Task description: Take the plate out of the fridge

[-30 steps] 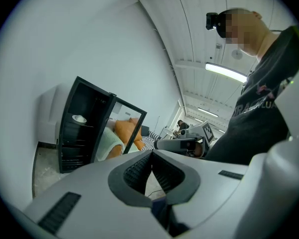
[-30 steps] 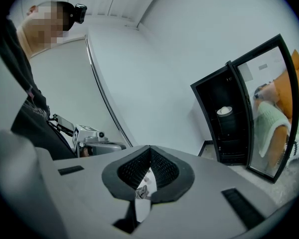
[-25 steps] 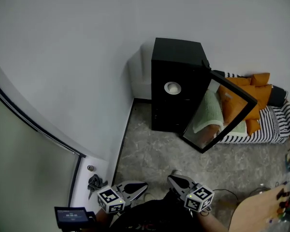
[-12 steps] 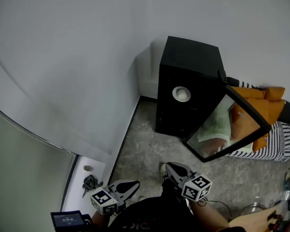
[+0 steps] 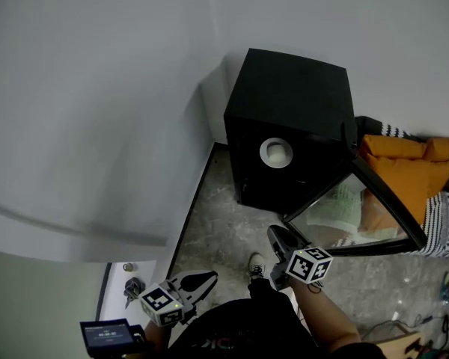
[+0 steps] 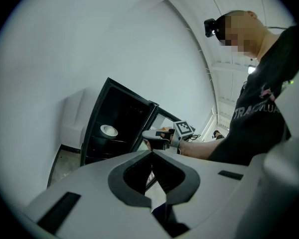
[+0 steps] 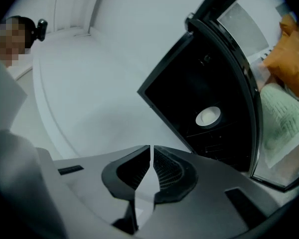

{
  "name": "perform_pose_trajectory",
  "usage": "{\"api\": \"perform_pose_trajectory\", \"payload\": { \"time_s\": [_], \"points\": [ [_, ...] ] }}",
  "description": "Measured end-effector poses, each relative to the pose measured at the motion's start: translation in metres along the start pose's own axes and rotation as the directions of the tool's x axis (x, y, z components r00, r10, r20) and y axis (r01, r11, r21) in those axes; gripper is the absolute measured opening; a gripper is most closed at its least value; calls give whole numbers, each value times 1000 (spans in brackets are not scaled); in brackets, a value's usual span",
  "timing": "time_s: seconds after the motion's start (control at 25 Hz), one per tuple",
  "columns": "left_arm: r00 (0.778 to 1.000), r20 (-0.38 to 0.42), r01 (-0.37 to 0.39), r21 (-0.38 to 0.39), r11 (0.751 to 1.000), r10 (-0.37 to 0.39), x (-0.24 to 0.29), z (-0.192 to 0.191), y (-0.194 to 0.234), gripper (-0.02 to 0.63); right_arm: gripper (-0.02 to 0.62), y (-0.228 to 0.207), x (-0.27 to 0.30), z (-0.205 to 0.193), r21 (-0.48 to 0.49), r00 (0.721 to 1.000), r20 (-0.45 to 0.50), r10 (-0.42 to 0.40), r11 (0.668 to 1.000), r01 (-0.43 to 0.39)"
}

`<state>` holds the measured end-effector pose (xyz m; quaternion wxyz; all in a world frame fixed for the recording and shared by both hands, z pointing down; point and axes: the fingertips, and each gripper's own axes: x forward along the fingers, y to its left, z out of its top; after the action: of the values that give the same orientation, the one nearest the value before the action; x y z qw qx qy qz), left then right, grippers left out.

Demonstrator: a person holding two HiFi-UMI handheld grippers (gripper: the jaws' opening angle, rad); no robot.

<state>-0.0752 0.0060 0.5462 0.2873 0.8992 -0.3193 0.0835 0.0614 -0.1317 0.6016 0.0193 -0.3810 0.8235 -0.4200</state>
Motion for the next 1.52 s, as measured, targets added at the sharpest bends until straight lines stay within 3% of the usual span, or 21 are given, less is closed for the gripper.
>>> {"api": "perform_pose_trajectory", "payload": {
  "time_s": [0.16, 0.32, 0.48, 0.56, 0.72, 0.88, 1.24, 1.4, 1.52],
  "points": [
    [1000, -1, -1, -31, 1000, 1, 43, 44, 24, 5, 8, -56, 39, 41, 82, 997, -18, -75, 994, 77],
    [997, -67, -51, -19, 999, 49, 67, 54, 38, 5, 8, -101, 63, 62, 138, 990, -1, -141, 981, 139],
    [994, -98, -49, -20, 999, 47, 87, 55, 45, 5, 8, -147, 87, 77, 233, 976, 30, -217, 951, 205],
    [994, -101, -49, -16, 999, 47, 93, 58, 49, 5, 9, -169, 98, 80, 339, 962, 50, -267, 911, 235],
    [993, -111, -24, -2, 1000, 24, 94, 59, 53, 5, 40, -209, 118, 90, 559, 930, 102, -353, 794, 240],
    [990, -143, -8, -18, 1000, 6, 90, 54, 63, 5, 51, -240, 137, 94, 686, 890, 126, -439, 686, 241],
    [987, -163, -12, -63, 998, 1, 74, 58, 110, 5, 51, -293, 183, 95, 781, 815, 61, -576, 536, 320],
    [988, -155, -33, -120, 992, 14, 70, 61, 123, 5, 51, -354, 180, 48, 772, 743, -89, -664, 425, 473],
    [985, -173, -35, -108, 994, 16, 63, 54, 135, 5, 51, -367, 176, 33, 768, 721, -126, -682, 393, 506]
  ]
}}
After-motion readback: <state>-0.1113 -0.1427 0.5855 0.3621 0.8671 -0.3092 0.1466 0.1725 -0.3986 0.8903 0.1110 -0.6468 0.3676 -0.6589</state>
